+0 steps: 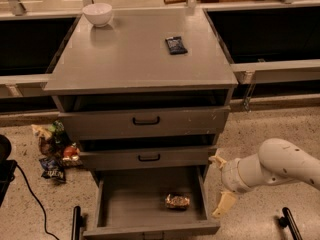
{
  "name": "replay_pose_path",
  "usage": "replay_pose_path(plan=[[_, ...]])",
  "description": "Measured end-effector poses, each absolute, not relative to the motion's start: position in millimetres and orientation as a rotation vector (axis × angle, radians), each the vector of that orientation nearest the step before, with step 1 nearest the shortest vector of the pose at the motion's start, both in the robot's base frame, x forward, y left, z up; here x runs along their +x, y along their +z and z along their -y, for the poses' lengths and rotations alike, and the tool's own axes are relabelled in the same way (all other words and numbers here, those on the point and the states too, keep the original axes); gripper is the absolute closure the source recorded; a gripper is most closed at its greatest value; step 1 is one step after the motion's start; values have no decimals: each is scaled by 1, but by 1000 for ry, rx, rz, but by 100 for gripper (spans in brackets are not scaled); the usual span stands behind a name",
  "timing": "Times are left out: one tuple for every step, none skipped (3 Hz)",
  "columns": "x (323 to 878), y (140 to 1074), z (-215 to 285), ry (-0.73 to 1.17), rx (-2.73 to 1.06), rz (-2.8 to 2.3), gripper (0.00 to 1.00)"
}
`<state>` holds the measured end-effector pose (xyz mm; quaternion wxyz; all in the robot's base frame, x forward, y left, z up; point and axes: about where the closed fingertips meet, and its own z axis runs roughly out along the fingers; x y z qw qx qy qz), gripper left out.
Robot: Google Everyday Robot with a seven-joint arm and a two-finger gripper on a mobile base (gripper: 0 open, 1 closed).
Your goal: Pick orange can from bottom drawer and place on counter
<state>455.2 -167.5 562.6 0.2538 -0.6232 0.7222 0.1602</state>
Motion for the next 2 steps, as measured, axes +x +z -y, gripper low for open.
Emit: replay_pose_path(plan=[[455, 562, 168, 435, -1693, -1963, 0], [461, 535, 169, 446, -1665, -1995, 0]])
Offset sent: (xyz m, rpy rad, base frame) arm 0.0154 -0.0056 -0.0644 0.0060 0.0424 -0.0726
